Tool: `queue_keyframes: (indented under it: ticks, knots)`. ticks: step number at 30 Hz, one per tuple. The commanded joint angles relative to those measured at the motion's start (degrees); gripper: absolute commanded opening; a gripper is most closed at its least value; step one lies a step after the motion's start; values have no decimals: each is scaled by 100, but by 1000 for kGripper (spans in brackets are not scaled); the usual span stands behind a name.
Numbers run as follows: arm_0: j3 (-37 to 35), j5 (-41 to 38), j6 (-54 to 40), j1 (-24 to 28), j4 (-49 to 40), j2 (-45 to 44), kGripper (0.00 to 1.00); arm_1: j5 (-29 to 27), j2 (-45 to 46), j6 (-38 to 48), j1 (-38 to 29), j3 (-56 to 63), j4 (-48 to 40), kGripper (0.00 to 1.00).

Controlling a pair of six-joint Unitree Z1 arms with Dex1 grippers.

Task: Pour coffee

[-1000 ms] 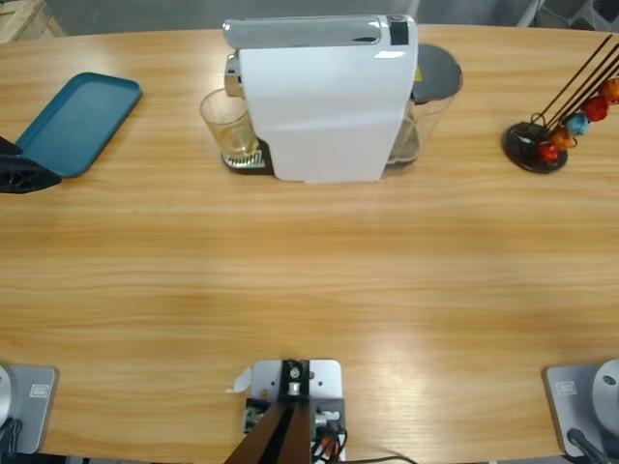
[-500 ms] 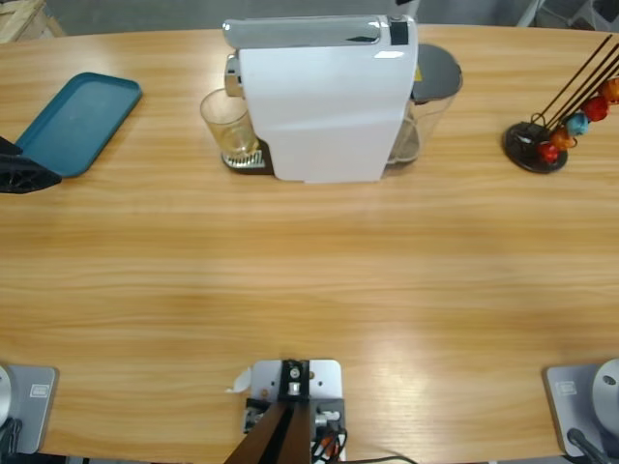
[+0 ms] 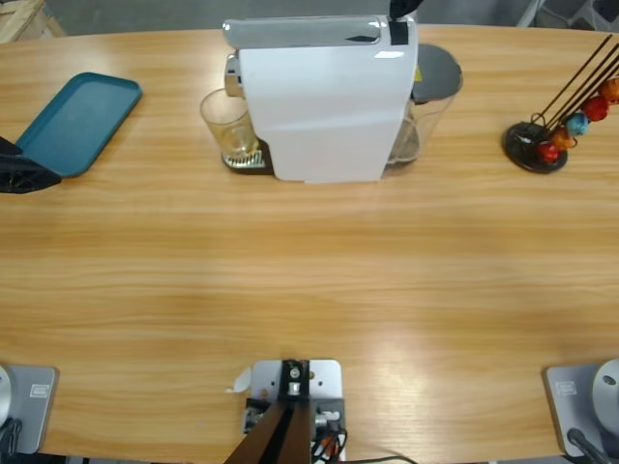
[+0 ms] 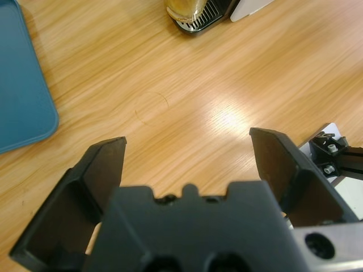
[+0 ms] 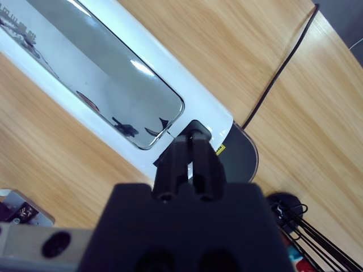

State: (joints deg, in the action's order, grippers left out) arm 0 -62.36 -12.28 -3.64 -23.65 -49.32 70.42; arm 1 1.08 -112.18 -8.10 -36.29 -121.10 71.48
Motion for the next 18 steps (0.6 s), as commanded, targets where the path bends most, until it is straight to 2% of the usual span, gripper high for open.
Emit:
queue_keyframes:
  ticks: [1,9,18]
  knots:
    - [110,15,100,45,19,-2,946,-78,-235,36,-62,62,-47,0]
    - [119,-11,98,45,28,7,945,-255,-217,1,-11,30,-47,0]
    - [119,-11,100,45,35,7,945,-211,-286,1,-10,20,-47,0]
